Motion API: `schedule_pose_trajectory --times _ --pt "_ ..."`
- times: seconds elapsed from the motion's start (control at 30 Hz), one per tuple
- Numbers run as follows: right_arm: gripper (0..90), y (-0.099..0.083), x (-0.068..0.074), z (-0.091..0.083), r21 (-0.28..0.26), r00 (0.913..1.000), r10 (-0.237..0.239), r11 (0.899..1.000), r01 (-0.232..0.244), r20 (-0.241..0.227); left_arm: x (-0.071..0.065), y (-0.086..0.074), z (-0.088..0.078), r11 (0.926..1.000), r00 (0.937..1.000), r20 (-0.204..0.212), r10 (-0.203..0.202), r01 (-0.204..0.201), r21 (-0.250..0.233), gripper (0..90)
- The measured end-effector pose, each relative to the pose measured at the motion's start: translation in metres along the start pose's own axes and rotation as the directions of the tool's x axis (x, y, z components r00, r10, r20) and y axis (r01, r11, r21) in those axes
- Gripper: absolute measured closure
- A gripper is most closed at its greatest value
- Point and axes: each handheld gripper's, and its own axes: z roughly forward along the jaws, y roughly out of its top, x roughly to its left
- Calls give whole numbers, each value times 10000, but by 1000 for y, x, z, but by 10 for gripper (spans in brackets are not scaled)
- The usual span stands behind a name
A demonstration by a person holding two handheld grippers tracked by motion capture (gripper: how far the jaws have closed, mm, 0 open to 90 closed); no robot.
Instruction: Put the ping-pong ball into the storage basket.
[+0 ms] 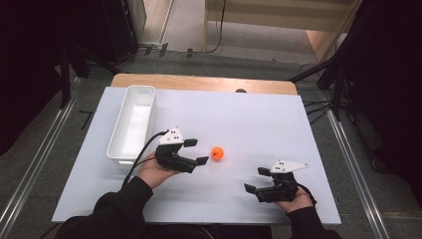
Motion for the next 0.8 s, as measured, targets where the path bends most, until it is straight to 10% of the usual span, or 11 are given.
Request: schedule_pose_trajectory --times 0.8 --pt "146 0 1 0 -40 10000 -68 10000 68 -8 2 16 26 9980 9999 -22 -165 167 606 0"
